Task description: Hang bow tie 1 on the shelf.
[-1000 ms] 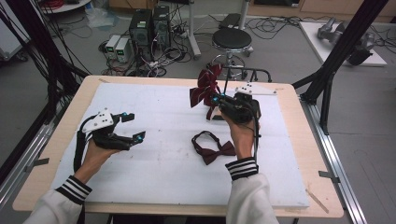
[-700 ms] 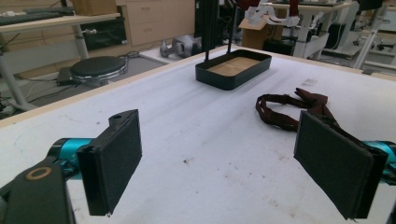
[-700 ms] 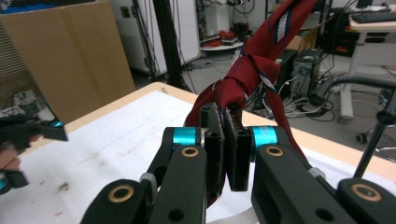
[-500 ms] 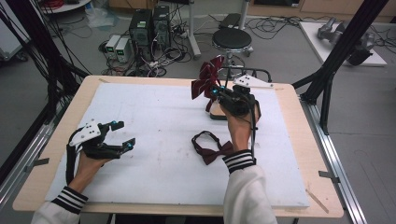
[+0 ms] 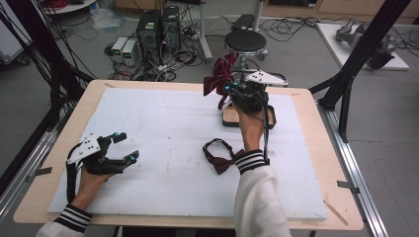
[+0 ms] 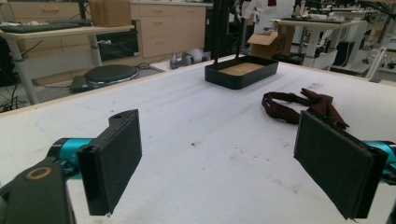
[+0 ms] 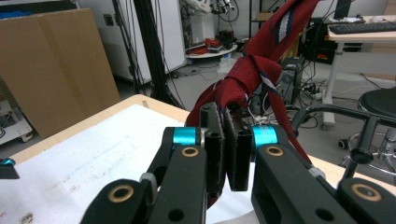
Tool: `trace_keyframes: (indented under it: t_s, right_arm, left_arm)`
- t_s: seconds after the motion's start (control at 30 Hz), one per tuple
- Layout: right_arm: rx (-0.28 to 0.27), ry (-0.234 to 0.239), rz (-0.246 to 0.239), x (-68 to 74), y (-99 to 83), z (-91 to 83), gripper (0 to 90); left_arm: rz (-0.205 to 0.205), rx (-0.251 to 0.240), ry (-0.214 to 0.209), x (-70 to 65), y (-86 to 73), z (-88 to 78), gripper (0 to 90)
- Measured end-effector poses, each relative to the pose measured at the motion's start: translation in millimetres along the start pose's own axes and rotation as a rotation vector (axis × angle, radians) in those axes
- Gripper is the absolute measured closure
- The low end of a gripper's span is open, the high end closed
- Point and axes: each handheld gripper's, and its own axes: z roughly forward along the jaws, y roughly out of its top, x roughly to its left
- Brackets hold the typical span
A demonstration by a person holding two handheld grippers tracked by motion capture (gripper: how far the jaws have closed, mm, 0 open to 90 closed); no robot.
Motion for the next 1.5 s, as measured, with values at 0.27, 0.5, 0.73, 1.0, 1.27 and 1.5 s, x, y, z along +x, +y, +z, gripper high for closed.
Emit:
trace_keyframes:
  t_s: [0.27,0.5,0.73,1.0,1.27,1.5]
  right_arm:
    - [-0.005,-0.008,-0.001,-2.8,5.4,11.9,87.6]
    - [-0.004,-0.028,0.008,-8.0,6.6,19.1,87.6]
    - [-0.01,-0.031,0.026,-13.6,4.5,26.5,87.6]
    - [-0.016,-0.028,0.025,-16.5,9.7,35.0,87.7]
    - [-0.012,-0.036,0.035,-19.1,9.6,47.1,87.6]
    - [0.006,-0.032,0.039,-19.3,5.0,56.0,87.6]
  left_arm:
    - [0.006,-0.003,0.007,-3.0,-4.3,0.4,15.5]
    - [0.001,-0.012,0.009,-2.7,-5.5,1.3,15.5]
    - [0.002,-0.008,0.011,-3.0,-6.2,1.6,15.5]
    - [0.005,-0.002,0.012,-4.0,-7.6,2.2,15.5]
    - [0.001,-0.001,0.015,-3.5,-8.2,1.9,15.5]
    - [-0.001,0.004,0.015,-3.1,-9.2,2.2,15.5]
